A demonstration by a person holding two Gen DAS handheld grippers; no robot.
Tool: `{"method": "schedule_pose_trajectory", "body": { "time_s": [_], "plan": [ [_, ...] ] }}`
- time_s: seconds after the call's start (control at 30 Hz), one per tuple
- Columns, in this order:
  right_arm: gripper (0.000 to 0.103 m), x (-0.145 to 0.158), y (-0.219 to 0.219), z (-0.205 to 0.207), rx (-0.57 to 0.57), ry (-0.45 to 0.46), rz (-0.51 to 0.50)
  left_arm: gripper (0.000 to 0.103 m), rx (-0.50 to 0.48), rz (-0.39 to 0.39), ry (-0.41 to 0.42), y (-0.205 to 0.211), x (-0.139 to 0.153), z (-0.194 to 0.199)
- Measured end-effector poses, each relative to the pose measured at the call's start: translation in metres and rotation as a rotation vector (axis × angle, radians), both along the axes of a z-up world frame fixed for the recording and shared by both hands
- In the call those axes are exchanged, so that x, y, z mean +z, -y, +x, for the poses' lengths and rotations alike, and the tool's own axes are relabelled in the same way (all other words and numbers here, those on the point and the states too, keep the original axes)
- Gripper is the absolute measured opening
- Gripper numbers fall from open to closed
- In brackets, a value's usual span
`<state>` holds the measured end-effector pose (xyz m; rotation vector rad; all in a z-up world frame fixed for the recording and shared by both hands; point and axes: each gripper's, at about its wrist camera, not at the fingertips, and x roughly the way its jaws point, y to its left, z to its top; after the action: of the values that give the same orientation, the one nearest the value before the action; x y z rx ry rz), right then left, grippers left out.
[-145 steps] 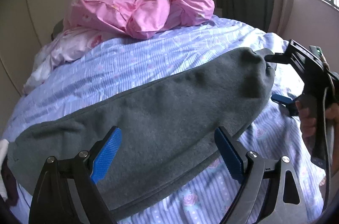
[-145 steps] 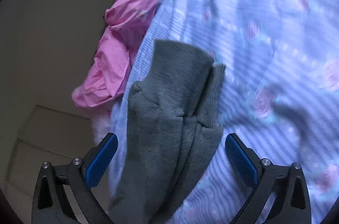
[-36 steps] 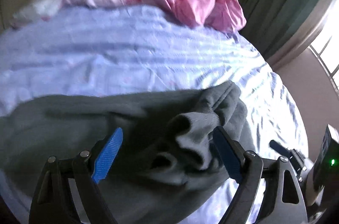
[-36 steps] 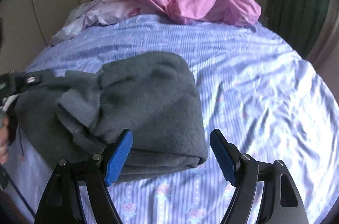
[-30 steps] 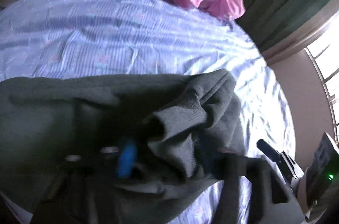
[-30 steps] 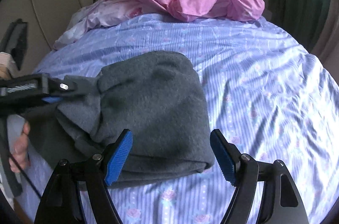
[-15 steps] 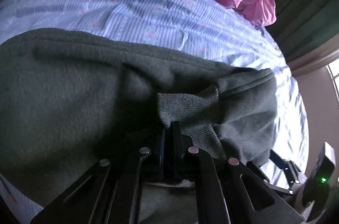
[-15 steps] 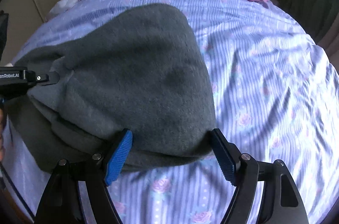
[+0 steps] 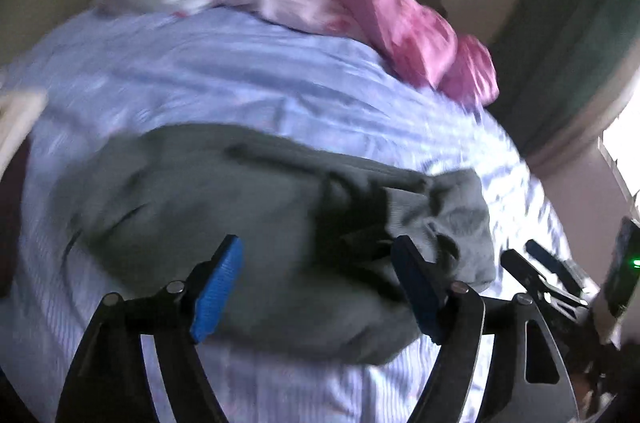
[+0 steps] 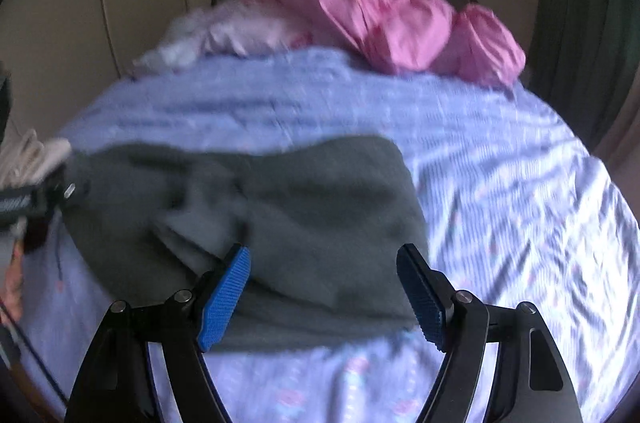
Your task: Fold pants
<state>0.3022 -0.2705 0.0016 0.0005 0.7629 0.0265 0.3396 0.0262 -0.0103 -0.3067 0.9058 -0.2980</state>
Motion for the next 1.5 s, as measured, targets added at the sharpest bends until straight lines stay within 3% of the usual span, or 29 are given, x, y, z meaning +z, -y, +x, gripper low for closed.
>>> {"method": "schedule_pose_trajectory", "body": {
  "time_s": [0.07, 0.17, 0.23, 0.4, 0.57, 0.73, 0.8, 1.0, 1.2, 1.37, 1.47, 1.5],
  "plan": [
    [0.076, 0.005, -0.012, 0.006, 0.0, 0.008, 0.059, 0.076, 0.056, -0.056, -0.01, -0.026, -0.008, -0.009],
    [0.072, -0.005, -0.035, 0.019, -0.009, -0.015, 0.12, 0.076, 0.12, -0.075, -0.051, -0.053, -0.029, -0.013],
    [0.051, -0.016, -0.051, 0.026, -0.032, -0.016, 0.106, 0.076, 0.178, -0.107, -0.103, -0.069, -0.047, -0.012],
    [0.049, -0.044, -0.061, 0.036, -0.132, -0.037, 0.157, 0.076, 0.199, -0.203, -0.147, -0.087, -0.073, -0.002],
    [0.047, -0.044, -0.064, 0.034, -0.215, 0.023, 0.085, 0.077, 0.233, -0.357, -0.175, -0.1, -0.095, 0.012],
    [0.047, -0.039, -0.067, 0.03, -0.284, 0.095, 0.017, 0.08, 0.255, -0.412, -0.178, -0.102, -0.106, 0.021],
    [0.047, -0.041, -0.066, 0.033, -0.279, 0.097, 0.03, 0.08, 0.267, -0.406, -0.183, -0.102, -0.112, 0.024],
    [0.047, -0.069, -0.06, 0.052, -0.259, -0.026, 0.158, 0.081, 0.295, -0.37, -0.198, -0.101, -0.121, 0.024],
    [0.047, -0.09, -0.06, 0.054, -0.227, -0.059, 0.162, 0.082, 0.294, -0.32, -0.182, -0.098, -0.125, 0.025],
    [0.048, -0.094, -0.062, 0.054, -0.206, -0.059, 0.146, 0.103, 0.308, -0.344, -0.173, -0.09, -0.133, 0.036],
    [0.048, -0.095, -0.062, 0.054, -0.198, -0.06, 0.15, 0.102, 0.302, -0.319, -0.208, -0.087, -0.128, 0.039],
    [0.048, -0.095, -0.061, 0.055, -0.196, -0.062, 0.154, 0.098, 0.287, -0.325, -0.221, -0.09, -0.124, 0.036]
  ]
}}
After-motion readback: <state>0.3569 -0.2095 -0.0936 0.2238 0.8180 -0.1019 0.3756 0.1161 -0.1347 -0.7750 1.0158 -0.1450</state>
